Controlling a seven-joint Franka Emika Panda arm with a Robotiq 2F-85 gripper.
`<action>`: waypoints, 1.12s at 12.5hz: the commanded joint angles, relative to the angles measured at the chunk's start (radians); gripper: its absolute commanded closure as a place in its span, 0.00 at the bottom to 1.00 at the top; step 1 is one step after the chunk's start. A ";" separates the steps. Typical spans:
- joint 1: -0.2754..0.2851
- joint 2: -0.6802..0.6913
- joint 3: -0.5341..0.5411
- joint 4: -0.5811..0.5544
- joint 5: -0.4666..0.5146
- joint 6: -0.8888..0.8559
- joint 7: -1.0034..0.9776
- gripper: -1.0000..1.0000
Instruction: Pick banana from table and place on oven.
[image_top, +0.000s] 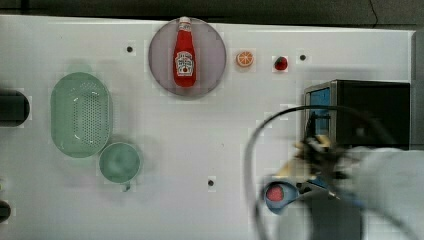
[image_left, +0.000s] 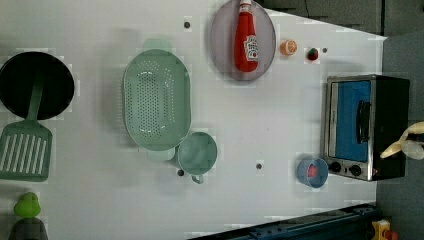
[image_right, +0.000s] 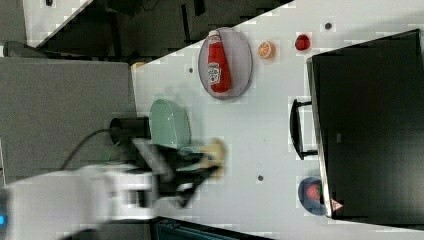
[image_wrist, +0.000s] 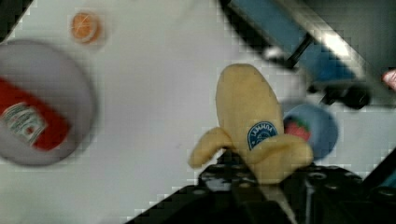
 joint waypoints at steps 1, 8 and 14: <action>-0.021 0.090 -0.119 0.024 -0.003 0.138 -0.373 0.75; -0.023 0.366 -0.277 0.174 0.004 0.281 -0.752 0.75; -0.026 0.402 -0.278 0.193 0.021 0.279 -0.779 0.28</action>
